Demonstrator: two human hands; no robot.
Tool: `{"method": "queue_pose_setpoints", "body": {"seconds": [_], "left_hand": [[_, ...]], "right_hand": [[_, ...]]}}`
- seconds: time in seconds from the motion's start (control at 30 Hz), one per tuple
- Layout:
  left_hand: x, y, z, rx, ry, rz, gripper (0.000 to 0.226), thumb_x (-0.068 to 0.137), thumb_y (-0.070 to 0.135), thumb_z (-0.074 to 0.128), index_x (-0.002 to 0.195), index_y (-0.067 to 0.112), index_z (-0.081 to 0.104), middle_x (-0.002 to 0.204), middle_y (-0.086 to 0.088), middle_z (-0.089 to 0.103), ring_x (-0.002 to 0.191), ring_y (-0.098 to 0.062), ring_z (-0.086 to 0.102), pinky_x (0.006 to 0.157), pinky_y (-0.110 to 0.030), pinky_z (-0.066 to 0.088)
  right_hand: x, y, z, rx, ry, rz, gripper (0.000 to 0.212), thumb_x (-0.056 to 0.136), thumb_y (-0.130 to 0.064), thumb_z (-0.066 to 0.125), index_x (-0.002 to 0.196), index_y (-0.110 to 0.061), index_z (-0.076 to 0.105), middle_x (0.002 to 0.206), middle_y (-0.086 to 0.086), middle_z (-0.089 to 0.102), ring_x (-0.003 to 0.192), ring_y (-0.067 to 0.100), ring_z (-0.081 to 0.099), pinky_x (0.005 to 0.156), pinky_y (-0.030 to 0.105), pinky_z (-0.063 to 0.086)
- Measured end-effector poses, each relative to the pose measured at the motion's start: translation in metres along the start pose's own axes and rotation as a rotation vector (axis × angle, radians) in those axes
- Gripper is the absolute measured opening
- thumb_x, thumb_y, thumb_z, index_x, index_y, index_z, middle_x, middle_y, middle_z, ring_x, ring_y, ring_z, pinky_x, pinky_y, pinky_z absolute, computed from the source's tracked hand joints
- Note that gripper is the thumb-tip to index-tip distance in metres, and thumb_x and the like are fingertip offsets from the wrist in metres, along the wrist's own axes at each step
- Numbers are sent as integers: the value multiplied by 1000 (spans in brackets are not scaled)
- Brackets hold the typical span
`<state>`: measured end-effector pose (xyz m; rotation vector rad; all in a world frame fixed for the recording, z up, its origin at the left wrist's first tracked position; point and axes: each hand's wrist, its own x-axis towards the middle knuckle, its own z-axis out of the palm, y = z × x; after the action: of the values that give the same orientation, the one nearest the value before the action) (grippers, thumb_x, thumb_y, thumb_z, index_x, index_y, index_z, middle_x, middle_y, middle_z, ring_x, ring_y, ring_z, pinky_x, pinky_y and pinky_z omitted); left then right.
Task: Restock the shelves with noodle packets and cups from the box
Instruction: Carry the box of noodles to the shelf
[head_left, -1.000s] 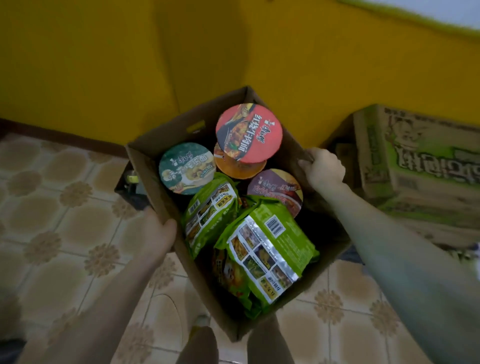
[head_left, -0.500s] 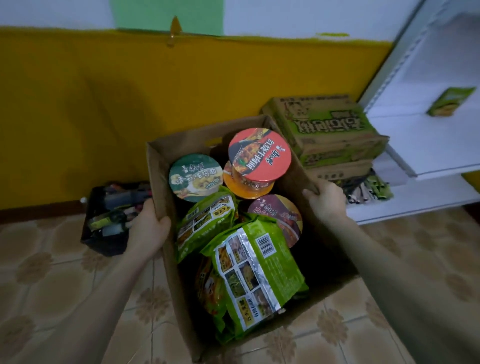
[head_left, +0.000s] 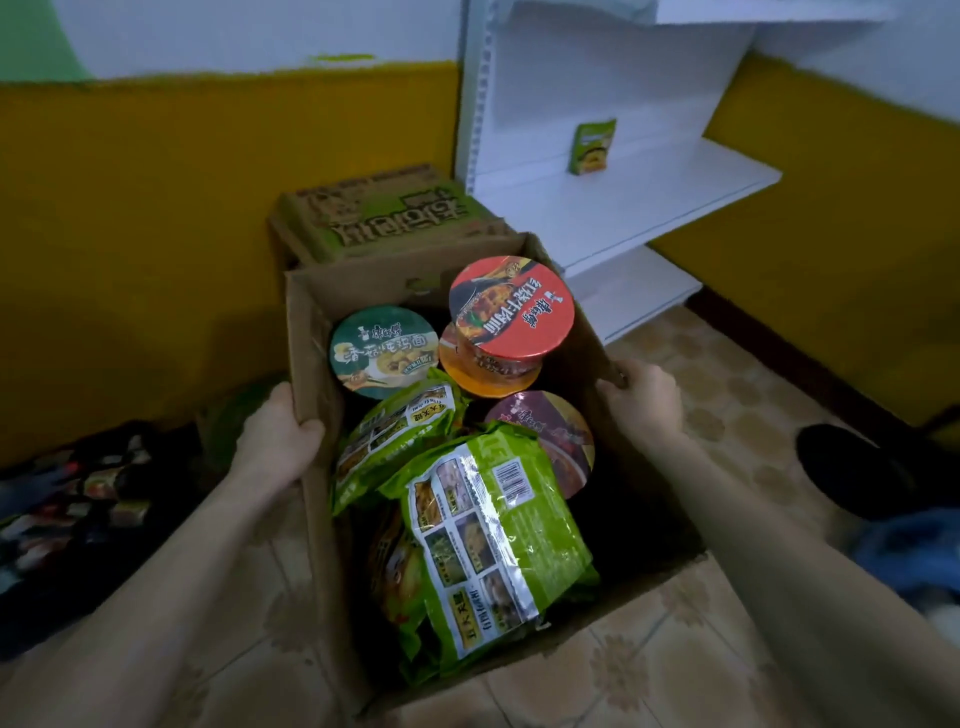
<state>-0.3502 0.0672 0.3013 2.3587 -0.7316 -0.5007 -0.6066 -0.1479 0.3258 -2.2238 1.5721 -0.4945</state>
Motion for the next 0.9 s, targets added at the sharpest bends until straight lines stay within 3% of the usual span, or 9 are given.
{"method": "queue_pose_setpoints", "body": {"seconds": [0.13,0.27,0.43,0.67,0.9], "left_hand": [[6,55,51,2,-106,75,26,91,9,50,116,6,47,104,-15,55,86,-30,55,65,-35,48],[28,108,104,38,-196,151,26,89,11,50,115,8,47,104,-15,58,87,-34,58,67,-36,50],[72,183,177,65,-307,261,20,88,9,51,108,6,49,96,-14,57,85,-32,58,69,-37,52],[131,303,273,112,-432,439,37,84,7,53,121,10,50,103,-17,59,97,-36,56,75,-36,45],[177,424,376,153,-554,565,22,86,7,51,107,6,53,100,-13,59,92,-32,55,72,-34,43]], "right_hand": [[5,62,-35,-3,68,120,24,87,-18,57,109,-13,65,105,14,67,99,33,60,72,29,41],[19,119,-56,-14,124,223,23,87,-16,57,109,-12,64,105,14,67,99,33,59,72,31,42],[57,187,-74,-24,171,381,27,88,-17,57,114,-11,63,109,12,66,100,30,59,70,24,36],[114,266,-102,-28,278,605,25,87,-19,57,110,-12,63,105,11,67,98,28,60,71,26,38],[184,351,-130,29,376,737,25,87,-18,56,110,-14,64,103,10,68,99,28,60,81,34,46]]}}
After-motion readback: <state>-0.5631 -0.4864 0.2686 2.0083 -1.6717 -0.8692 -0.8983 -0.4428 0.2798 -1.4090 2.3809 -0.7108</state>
